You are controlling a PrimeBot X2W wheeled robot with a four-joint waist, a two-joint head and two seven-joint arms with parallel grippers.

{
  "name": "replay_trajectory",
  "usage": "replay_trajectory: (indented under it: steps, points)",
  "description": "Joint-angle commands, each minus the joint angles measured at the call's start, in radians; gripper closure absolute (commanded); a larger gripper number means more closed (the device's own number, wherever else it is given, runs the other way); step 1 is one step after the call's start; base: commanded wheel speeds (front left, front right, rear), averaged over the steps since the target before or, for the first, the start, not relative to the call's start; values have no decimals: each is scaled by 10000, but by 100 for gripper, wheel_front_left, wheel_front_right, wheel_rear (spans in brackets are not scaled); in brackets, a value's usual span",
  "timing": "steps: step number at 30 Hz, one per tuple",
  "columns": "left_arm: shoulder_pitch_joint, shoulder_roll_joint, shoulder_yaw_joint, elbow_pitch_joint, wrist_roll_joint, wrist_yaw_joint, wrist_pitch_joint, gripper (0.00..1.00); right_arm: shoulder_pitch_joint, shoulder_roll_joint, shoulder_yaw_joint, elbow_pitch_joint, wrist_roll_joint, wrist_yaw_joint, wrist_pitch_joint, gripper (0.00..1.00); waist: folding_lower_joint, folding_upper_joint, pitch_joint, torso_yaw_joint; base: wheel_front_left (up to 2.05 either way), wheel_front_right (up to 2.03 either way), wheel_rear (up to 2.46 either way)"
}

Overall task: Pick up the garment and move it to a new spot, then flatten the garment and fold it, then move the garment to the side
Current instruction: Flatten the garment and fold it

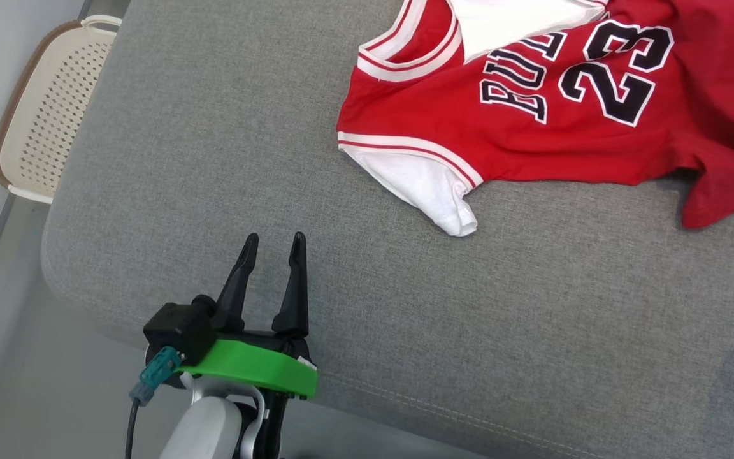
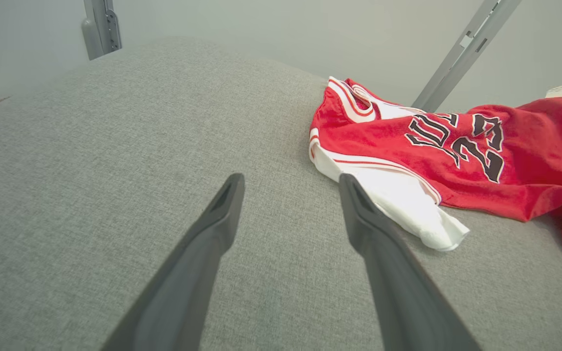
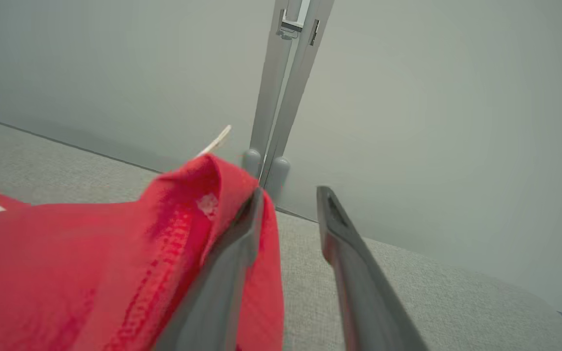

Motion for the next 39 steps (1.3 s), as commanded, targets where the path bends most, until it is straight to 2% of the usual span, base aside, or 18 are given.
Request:
replay_trajectory:
  steps: [1,7,9,13,15,18,22,23,25,31,32,39]
  points:
    - [-148,6,-19,-22,90,-53,-26,0,-184,-81,-69,-58,-236,-14,-2,0,-1,-1,237,121,0,0,0]
    - [-242,-18,-39,45,122,-55,-26,0,-363,-27,-505,-427,-1319,-15,-163,0,-1,-1,165,-240,0,0,0]
    - [-228,-17,-4,58,132,-56,-26,0,-303,231,-599,-478,-1296,-15,-346,0,-1,-1,99,-470,0,0,0]
    - [-170,-18,59,112,151,-67,-26,0,56,879,-690,-603,-537,-15,-674,0,-1,-1,-113,-1061,0,0,0]
    - [-136,-21,54,138,184,-87,-26,0,399,1205,-604,-832,55,-15,-733,0,-1,-1,-237,-1339,0,0,0]
    - [-72,-10,39,162,233,-69,-26,0,1355,1569,-373,-1913,1166,-15,-737,0,-1,-1,-425,-1698,0,0,0]
    - [104,-5,-85,199,281,-59,-19,0,3313,1867,-136,-3194,3196,-15,-734,0,-1,-1,-682,-2012,0,0,0]
    - [104,-5,-85,199,281,-59,-19,0,3313,1867,-136,-3194,3196,-15,-734,0,-1,-1,-682,-2012,0,0,0]
    - [180,-2,-165,205,283,-55,10,0,4227,1983,23,-3708,4292,-13,-623,0,-1,-1,-785,-2132,0,0,0]
    - [338,-4,-326,197,225,2,112,0,6360,2083,576,-5338,7145,-11,1147,0,-1,-1,-869,-2314,0,0,0]
    - [343,14,-351,200,243,18,120,0,6706,2160,699,-5657,7830,-8,1810,0,-1,-1,-871,-2286,0,0,0]
    - [405,7,-512,250,184,22,156,0,7368,2587,395,-6151,9930,-8,3494,0,-1,-1,-978,-1856,0,0,0]
